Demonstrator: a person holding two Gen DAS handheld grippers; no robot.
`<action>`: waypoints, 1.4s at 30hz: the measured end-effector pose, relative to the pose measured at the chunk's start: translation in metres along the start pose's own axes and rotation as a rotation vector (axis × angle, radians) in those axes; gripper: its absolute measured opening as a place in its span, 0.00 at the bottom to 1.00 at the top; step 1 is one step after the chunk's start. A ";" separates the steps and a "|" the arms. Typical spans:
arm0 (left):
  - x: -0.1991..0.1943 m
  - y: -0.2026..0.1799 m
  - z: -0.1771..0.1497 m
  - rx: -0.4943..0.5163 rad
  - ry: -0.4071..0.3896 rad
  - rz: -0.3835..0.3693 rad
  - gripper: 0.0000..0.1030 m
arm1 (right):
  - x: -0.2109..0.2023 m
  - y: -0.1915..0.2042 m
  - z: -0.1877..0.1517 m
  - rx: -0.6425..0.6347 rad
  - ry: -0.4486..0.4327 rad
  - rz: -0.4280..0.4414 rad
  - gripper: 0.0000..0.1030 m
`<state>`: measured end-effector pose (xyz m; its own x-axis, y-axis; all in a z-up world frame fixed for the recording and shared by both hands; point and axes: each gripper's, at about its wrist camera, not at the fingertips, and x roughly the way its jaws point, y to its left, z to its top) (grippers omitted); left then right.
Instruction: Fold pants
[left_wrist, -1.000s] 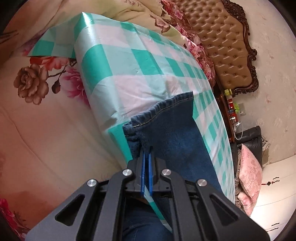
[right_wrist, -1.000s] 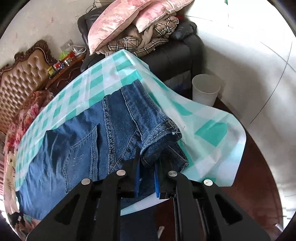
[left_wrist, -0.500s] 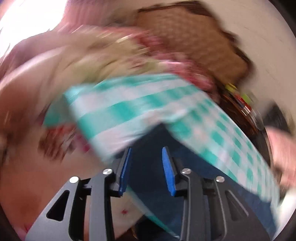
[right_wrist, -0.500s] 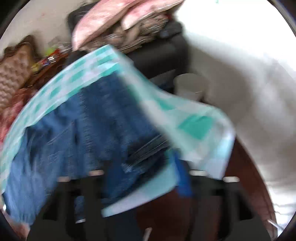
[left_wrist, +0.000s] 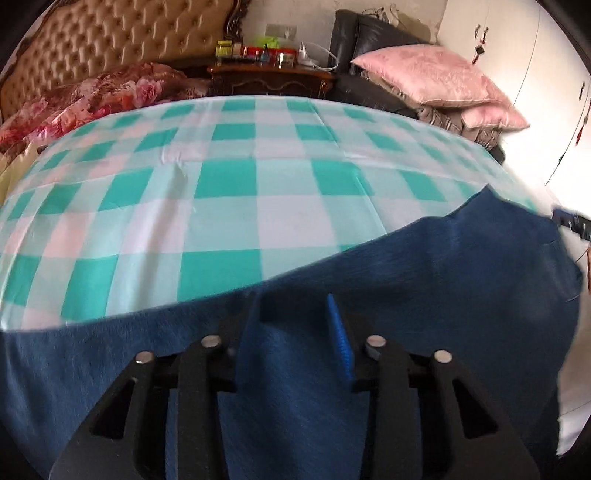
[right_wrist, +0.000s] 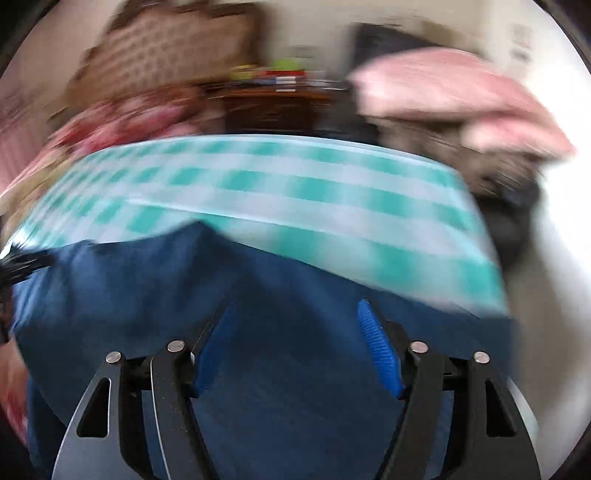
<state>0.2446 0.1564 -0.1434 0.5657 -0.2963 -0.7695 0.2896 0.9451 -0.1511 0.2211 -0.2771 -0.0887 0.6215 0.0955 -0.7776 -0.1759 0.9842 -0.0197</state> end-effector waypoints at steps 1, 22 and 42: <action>0.002 0.004 0.002 -0.005 0.005 -0.002 0.30 | 0.011 0.002 0.005 -0.004 0.005 0.010 0.62; 0.013 -0.072 0.049 0.287 0.029 -0.099 0.44 | 0.070 -0.029 0.009 0.128 0.049 -0.151 0.61; 0.051 -0.119 0.080 0.281 -0.045 0.048 0.60 | -0.029 -0.096 -0.047 0.308 -0.028 -0.212 0.64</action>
<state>0.3005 0.0177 -0.1148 0.6163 -0.2636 -0.7421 0.4601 0.8853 0.0677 0.1835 -0.3819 -0.0938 0.6412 -0.1150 -0.7587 0.1936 0.9810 0.0149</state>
